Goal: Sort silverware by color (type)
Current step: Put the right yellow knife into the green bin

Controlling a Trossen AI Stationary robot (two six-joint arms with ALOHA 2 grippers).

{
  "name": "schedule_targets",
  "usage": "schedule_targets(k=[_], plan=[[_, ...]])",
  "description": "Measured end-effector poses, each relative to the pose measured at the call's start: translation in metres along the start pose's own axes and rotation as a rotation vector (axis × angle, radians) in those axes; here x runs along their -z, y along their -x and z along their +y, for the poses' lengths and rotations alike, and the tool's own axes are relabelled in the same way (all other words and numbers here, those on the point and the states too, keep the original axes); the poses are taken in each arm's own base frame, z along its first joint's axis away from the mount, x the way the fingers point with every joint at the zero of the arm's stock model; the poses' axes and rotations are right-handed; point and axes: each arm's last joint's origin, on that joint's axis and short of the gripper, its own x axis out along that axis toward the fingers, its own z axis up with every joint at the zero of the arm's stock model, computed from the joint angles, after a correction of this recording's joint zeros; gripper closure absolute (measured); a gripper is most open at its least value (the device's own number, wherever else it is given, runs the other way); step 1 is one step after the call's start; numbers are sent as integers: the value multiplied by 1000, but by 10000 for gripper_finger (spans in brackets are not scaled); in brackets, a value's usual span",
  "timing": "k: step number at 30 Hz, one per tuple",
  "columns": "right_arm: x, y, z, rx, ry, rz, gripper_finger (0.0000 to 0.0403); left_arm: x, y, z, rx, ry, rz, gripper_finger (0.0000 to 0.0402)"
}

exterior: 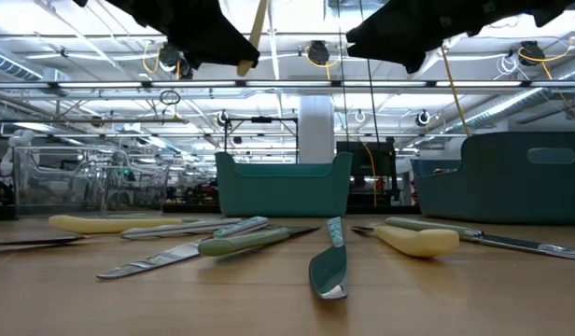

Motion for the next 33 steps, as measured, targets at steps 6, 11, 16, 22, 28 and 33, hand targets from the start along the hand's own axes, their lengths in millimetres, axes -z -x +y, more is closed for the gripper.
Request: schedule_targets(k=[6,11,16,22,28,33], plan=[[1,0,0,2,3,13,243,-1,12,4,-2,2,31,312],[2,0,0,3,-3,17,243,2,17,5,-3,-7,63,312],[3,0,0,4,-9,25,243,5,17,7,-51,-20,94,312],[4,0,-1,6,-2,36,243,6,17,9,-72,-22,102,310],[4,0,-1,6,-1,38,243,9,17,10,-96,-32,135,306],[4,0,-1,6,-4,39,243,11,18,11,-145,-36,153,305]])
